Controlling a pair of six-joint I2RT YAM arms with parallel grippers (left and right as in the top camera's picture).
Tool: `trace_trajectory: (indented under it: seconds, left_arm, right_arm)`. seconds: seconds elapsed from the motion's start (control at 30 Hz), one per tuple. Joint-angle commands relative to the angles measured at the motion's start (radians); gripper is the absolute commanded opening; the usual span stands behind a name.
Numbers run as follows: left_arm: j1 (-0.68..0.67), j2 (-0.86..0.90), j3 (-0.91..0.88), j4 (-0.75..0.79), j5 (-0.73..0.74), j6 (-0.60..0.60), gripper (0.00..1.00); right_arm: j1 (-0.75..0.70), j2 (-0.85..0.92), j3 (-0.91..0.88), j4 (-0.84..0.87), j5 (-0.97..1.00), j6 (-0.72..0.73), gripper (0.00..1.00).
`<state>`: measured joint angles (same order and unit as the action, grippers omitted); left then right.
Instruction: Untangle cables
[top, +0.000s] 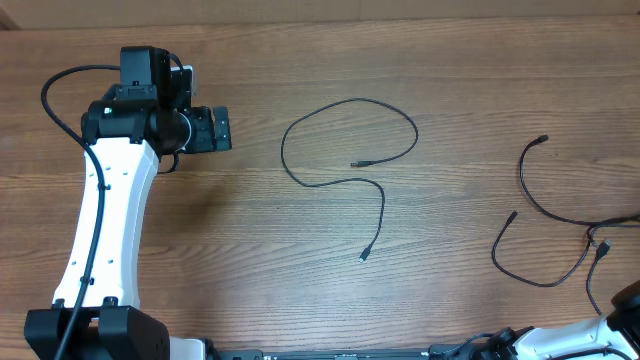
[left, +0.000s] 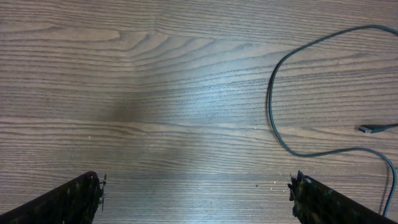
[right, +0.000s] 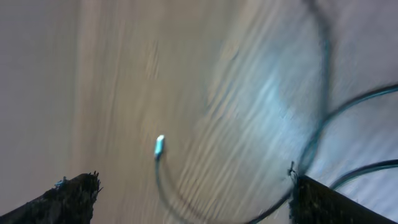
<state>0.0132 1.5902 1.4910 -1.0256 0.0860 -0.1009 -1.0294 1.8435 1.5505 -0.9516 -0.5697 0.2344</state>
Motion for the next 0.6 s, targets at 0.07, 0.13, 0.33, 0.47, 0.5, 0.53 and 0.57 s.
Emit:
trace_trajectory:
  seconds: [0.07, 0.13, 0.33, 0.47, 0.5, 0.53, 0.57]
  left_arm:
    - [0.000, 0.007, 0.010, -0.002, 0.011, 0.019, 1.00]
    - [0.000, 0.007, 0.010, -0.002, 0.011, 0.019, 1.00]
    - [0.000, 0.007, 0.010, -0.002, 0.011, 0.019, 1.00]
    - [0.000, 0.007, 0.010, -0.002, 0.011, 0.019, 0.99]
    - [0.000, 0.007, 0.010, -0.002, 0.011, 0.019, 1.00]
    - [0.000, 0.007, 0.010, -0.002, 0.011, 0.019, 1.00]
    - [0.000, 0.007, 0.010, -0.002, 0.011, 0.019, 1.00]
  right_arm:
    - [0.057, -0.005, 0.020, -0.017, -0.330, -0.158, 1.00]
    - [0.097, -0.008, 0.020, -0.034, -0.329, -0.192, 1.00]
    - [0.258, -0.035, 0.020, -0.076, -0.229, -0.217, 1.00]
    - [0.377, -0.066, 0.021, -0.094, -0.204, -0.217, 1.00]
    - [0.411, -0.075, 0.021, -0.100, -0.197, -0.216, 1.00]
    - [0.443, -0.084, 0.021, -0.105, -0.185, -0.216, 1.00]
    - [0.466, -0.090, 0.021, -0.108, -0.174, -0.213, 1.00]
